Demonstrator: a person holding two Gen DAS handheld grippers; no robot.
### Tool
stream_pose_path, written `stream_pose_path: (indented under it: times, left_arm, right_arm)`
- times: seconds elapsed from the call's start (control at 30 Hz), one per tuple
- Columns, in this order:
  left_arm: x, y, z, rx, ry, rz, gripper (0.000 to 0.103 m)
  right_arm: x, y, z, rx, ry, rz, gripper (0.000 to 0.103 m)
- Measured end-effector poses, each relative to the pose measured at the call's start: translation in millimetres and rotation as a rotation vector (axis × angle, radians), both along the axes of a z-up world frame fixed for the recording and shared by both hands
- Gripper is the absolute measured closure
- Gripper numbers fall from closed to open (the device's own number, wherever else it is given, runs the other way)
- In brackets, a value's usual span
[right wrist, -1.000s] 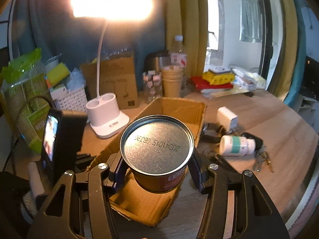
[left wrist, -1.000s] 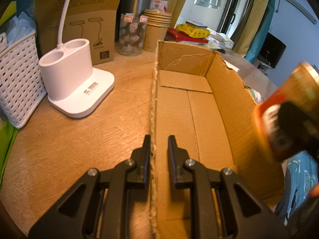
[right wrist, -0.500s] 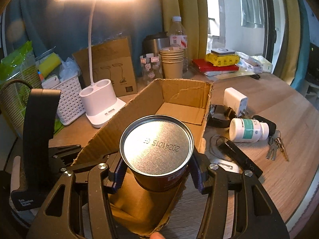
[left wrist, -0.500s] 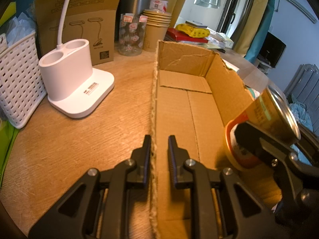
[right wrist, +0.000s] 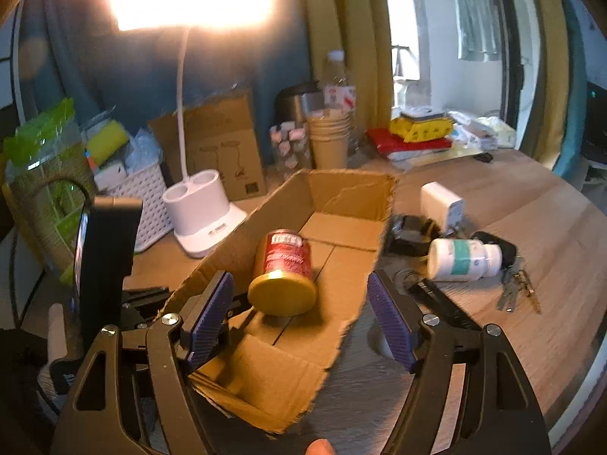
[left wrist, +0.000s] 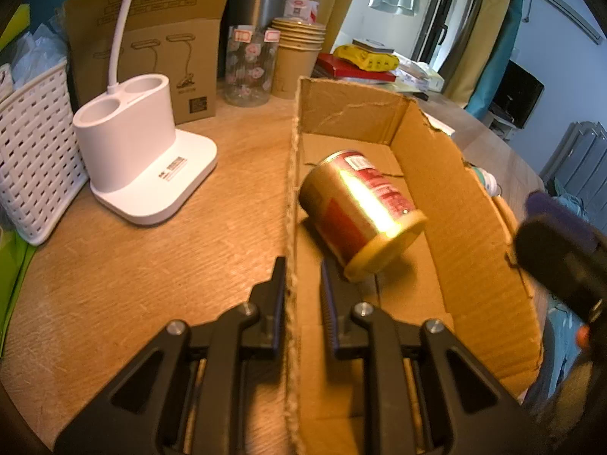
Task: Organize rigid objects
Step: 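Open the right gripper and move it to the white earbuds case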
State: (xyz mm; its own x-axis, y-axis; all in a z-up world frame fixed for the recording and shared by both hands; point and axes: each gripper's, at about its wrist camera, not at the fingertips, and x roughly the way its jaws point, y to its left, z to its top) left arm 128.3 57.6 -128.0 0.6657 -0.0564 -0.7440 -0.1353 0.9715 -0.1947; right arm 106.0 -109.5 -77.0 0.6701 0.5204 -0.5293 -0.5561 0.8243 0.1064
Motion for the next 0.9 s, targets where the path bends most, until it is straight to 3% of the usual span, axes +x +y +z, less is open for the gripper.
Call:
stream_pose_path:
  times: [0.57, 0.9]
  left_arm:
    - [0, 0, 0, 0.001, 0.000, 0.000, 0.084]
    - [0, 0, 0, 0.001, 0.000, 0.000, 0.084]
  right_arm:
    - [8, -56, 11, 0.028, -0.031, -0.150, 0.027]
    - [15, -74, -5, -0.006, -0.001, -0.202, 0.027]
